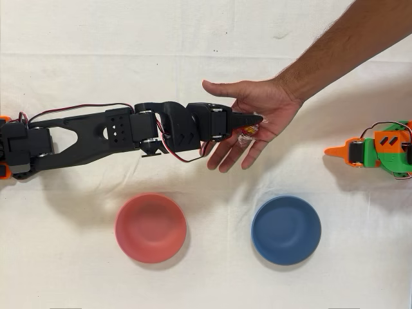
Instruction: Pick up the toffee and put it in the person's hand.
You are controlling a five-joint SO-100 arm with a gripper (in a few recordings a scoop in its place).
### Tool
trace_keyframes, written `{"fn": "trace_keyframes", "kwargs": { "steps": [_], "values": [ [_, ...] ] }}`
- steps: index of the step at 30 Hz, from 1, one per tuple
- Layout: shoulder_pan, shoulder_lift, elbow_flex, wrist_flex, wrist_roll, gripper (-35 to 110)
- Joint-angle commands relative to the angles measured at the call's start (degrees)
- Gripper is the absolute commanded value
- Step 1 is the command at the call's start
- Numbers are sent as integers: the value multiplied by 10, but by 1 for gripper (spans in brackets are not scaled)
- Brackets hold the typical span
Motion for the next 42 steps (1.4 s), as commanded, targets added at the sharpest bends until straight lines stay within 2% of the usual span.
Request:
{"fn": "trace_keyframes", "kwargs": {
  "steps": [1, 11, 20, 31, 37, 42],
  "values": [
    [-15, 53, -13, 11, 8, 19],
    [-25, 177, 102, 98, -31, 17],
    [-12, 389, 326, 125, -57, 15],
    [30, 597, 502, 198, -169, 14],
    [42, 694, 581, 229, -207, 0],
    [63, 794, 675, 221, -192, 1]
  ]
}}
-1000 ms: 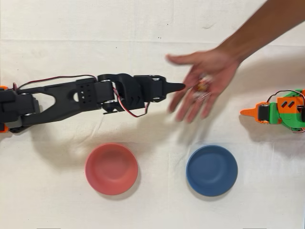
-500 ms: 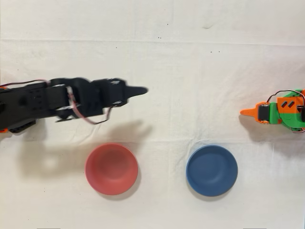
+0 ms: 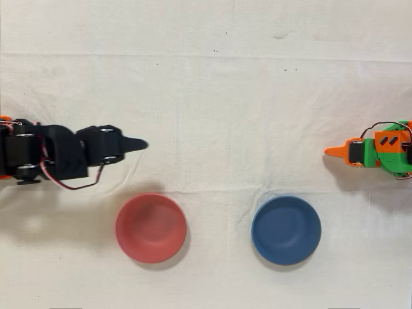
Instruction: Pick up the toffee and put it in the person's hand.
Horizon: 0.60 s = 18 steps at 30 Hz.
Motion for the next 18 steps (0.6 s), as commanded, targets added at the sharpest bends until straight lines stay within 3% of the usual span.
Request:
{"fn": "trace_keyframes", "kwargs": {
  "steps": [1, 18],
  "values": [
    [14, 98, 52, 2, 4, 1],
    [32, 321, 271, 22, 55, 1]
  ]
}}
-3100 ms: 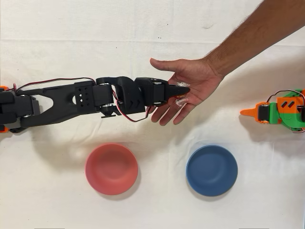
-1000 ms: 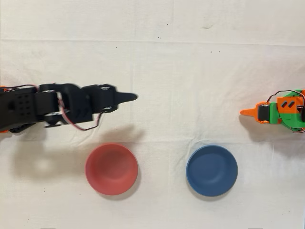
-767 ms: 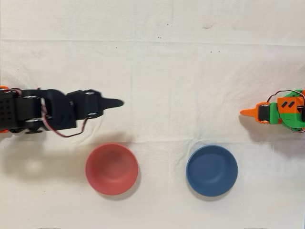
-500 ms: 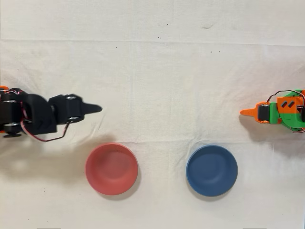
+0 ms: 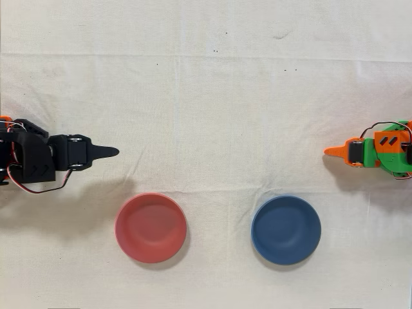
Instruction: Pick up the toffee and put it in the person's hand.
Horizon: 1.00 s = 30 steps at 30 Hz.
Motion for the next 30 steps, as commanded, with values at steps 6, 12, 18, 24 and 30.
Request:
{"fn": "trace_keyframes", "kwargs": {
  "steps": [6, 12, 18, 24, 30],
  "values": [
    [10, 59, 33, 36, 16, 0],
    [-1, 104, 91, 33, 23, 1],
    [-17, 122, 131, 28, 23, 2],
    [-15, 141, 162, 10, 27, 0],
    [-17, 160, 195, -4, 23, 1]
  ]
}}
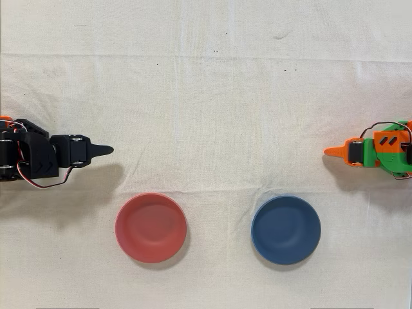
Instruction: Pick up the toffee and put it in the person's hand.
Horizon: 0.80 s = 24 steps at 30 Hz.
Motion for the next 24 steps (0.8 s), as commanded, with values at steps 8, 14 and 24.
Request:
{"fn": "trace_keyframes", "kwargs": {
  "steps": [8, 14, 24],
  "values": [
    [-11, 25, 42, -18, 7, 0],
    [-11, 41, 62, -24, 7, 0],
    [-11, 91, 114, -28, 23, 0]
  ]
}}
